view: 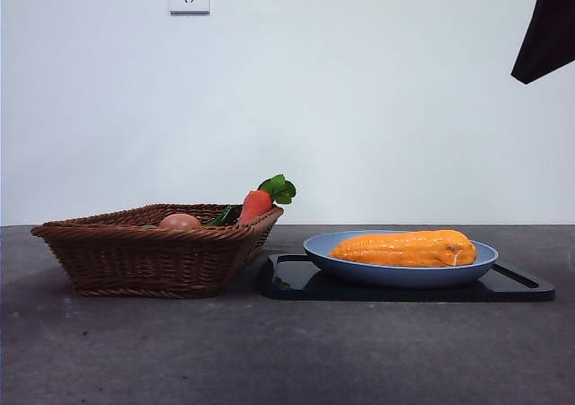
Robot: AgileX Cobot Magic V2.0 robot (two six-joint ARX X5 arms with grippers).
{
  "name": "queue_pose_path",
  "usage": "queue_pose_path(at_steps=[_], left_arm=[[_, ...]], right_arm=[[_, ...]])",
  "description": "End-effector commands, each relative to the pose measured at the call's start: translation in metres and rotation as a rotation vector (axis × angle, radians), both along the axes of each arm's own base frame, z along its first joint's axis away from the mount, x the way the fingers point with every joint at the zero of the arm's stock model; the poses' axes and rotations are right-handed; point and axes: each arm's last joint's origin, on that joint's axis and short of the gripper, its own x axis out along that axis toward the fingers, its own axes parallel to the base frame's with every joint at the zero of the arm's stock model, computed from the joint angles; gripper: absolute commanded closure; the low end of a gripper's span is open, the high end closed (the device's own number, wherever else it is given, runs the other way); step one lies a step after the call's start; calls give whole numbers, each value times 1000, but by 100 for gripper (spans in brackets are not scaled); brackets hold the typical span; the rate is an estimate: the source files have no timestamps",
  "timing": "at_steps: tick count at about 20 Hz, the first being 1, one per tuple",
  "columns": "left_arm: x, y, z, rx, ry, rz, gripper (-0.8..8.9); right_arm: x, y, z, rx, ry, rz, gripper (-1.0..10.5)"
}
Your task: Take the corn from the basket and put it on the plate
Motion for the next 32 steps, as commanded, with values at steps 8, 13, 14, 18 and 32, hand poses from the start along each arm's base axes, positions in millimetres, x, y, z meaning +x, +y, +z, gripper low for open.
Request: queue_pose_path(at_steps=[8, 13, 14, 18, 32], left_arm=[[-56, 135, 40, -199, -453, 376, 810], [-109, 178, -15, -211, -657, 601, 810], [-117, 183, -29, -198, -681, 668, 810], [-141, 191, -87, -141, -696, 883, 810], [-158, 194, -244, -223, -478, 974, 810]], right_arm=[[8, 3, 8, 30, -102, 5, 945], [11, 4, 11, 42, -146, 5, 945], [12, 4, 12, 45, -157, 5, 945], [14, 5, 15, 58, -199, 5, 945], [16, 5, 18, 65, -227, 5, 945]])
